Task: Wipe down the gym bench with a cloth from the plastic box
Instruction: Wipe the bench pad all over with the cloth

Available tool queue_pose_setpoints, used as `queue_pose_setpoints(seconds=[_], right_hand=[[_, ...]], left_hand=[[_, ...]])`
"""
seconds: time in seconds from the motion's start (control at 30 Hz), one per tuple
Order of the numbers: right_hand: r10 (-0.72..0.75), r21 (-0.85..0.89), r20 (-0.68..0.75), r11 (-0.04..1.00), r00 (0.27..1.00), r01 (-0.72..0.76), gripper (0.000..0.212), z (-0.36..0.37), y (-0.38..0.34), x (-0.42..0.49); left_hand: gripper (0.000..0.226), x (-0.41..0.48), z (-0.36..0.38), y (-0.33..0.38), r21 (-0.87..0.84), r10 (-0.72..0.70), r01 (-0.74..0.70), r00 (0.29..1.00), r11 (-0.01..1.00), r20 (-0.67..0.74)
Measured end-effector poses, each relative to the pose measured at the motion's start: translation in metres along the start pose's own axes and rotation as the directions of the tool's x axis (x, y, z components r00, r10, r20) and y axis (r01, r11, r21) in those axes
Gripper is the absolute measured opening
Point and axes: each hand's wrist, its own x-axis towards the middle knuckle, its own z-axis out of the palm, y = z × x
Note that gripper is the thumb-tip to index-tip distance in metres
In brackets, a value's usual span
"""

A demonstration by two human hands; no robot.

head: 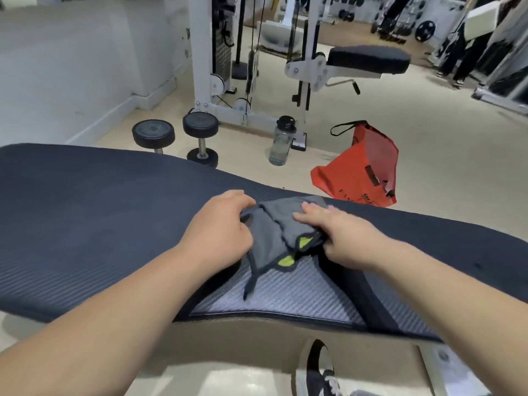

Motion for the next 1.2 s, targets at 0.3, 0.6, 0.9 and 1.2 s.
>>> queue_pose_setpoints(seconds=[0.3,0.6,0.9,1.2], right_hand=[[-0.021,-0.058,0.018,0.998,1.000,0.022,0.076,0.015,-0.033,0.013],[0.236,-0.102,-0.018,0.966,0.972,-0.236,0.071,-0.003,0.016,0.011],[0.146,-0.288,0.195,0.954,0.970,-0.086,0.077,0.017,-0.081,-0.046],[0.234,-0.187,0.117,0.960,0.965,-0.210,0.077,0.002,-0.024,-0.017]], left_hand=[[0.060,0.003,0.001,-0.010,0.038,-0.017,0.019,0.999,0.999,-0.041],[0.059,0.000,0.007,-0.016,0.076,0.000,0.001,1.000,0.997,-0.011],[0.063,-0.007,0.006,-0.016,0.087,0.054,-0.054,0.999,0.995,0.002],[0.061,-0.017,0.001,-0.011,0.084,0.051,-0.054,0.998,0.995,0.041]])
